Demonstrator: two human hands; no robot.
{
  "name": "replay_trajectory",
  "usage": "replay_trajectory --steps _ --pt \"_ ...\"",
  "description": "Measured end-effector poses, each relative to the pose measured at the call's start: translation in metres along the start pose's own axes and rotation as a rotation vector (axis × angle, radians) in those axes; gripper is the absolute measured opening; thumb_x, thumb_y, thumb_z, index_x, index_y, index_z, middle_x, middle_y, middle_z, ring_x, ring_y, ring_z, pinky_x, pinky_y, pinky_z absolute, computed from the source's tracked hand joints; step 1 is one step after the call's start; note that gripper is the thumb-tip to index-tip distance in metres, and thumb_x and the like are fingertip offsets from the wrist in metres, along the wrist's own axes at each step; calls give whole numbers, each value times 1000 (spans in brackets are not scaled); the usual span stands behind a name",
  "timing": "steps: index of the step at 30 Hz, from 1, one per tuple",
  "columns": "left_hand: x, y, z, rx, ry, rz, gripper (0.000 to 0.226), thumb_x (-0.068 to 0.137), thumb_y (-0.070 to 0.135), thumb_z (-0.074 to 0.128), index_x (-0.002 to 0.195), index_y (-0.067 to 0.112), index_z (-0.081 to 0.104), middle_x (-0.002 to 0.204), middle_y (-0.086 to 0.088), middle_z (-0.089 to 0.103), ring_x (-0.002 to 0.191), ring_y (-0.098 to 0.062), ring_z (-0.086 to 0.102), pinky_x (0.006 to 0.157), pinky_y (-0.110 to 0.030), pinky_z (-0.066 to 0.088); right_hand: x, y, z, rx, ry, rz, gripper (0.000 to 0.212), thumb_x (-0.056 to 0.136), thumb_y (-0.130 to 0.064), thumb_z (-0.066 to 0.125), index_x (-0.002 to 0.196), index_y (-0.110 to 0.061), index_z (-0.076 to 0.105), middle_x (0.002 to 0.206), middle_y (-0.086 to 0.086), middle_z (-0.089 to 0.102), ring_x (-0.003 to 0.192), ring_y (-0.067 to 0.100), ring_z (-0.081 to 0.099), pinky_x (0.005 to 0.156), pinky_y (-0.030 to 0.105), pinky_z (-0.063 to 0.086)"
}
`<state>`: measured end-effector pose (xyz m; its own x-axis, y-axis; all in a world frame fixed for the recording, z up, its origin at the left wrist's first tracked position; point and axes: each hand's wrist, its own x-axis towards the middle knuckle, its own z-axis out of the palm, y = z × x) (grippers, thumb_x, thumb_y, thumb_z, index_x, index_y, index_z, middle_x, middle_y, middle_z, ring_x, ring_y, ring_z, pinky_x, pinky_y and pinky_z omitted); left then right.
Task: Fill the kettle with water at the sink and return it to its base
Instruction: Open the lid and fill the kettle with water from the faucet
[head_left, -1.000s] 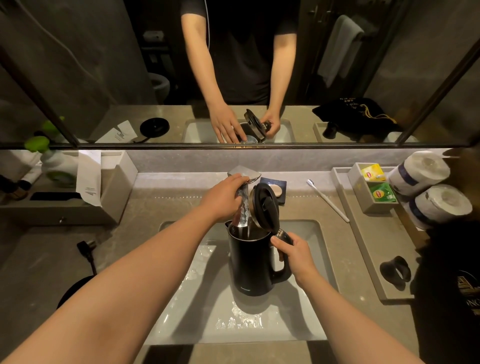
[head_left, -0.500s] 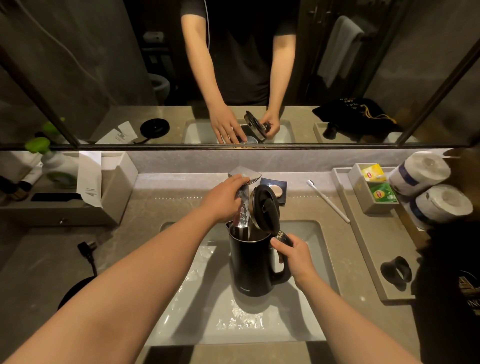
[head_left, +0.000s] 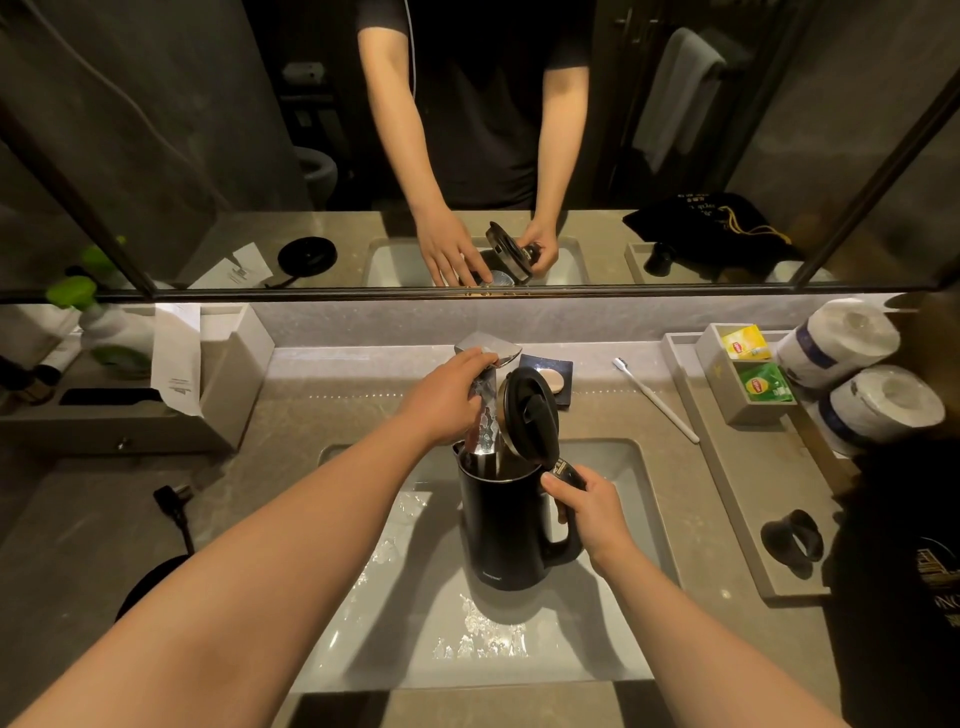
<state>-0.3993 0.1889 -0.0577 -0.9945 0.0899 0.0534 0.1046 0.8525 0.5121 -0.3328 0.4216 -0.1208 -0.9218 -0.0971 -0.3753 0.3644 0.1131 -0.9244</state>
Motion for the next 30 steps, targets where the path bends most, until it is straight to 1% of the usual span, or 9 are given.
replay_trajectory --steps 4,10,14,19,23,27,30 --pt "2 2 0 9 0 3 60 84 13 54 140 29 38 150 -1 36 133 -21 36 103 -37 34 1 0 -1 -10 8 -3 12 84 -24 74 78 -14 69 54 -11 63 59 16 55 59 29 46" --pt "5 4 1 37 -16 2 59 86 21 53 141 33 34 149 1 33 130 -21 37 99 -38 39 1 0 0 -8 11 0 13 84 -26 73 82 -14 70 64 -6 66 65 18 58 62 30 47" --pt "6 5 2 36 -23 -11 59 87 22 54 141 35 33 151 2 31 130 -22 39 97 -38 41 0 -1 1 -6 4 3 13 85 -26 72 86 -13 69 73 1 67 70 20 58 66 33 46" --pt "5 6 1 23 -37 -11 59 88 22 54 142 34 32 152 3 29 129 -22 40 97 -40 42 -1 0 2 -1 3 -6 11 85 -24 72 84 -13 70 73 2 67 68 19 57 66 32 45" --pt "4 7 -1 10 -43 -16 60 87 19 54 141 34 33 152 4 29 128 -22 41 97 -40 43 -1 1 2 -9 6 -3 15 86 -25 72 88 -10 69 77 6 68 69 21 57 65 32 46" --pt "4 8 -1 14 -36 -15 60 86 18 54 140 33 34 153 4 27 128 -23 41 94 -38 41 -1 4 1 -2 12 -12 15 85 -26 73 89 -11 69 78 5 68 70 21 56 67 34 46" --pt "4 8 -1 8 -52 -18 61 86 17 53 140 33 33 153 3 26 129 -22 40 95 -39 42 0 5 0 17 18 -1 14 83 -25 74 88 -13 70 76 4 68 68 20 56 67 35 46"
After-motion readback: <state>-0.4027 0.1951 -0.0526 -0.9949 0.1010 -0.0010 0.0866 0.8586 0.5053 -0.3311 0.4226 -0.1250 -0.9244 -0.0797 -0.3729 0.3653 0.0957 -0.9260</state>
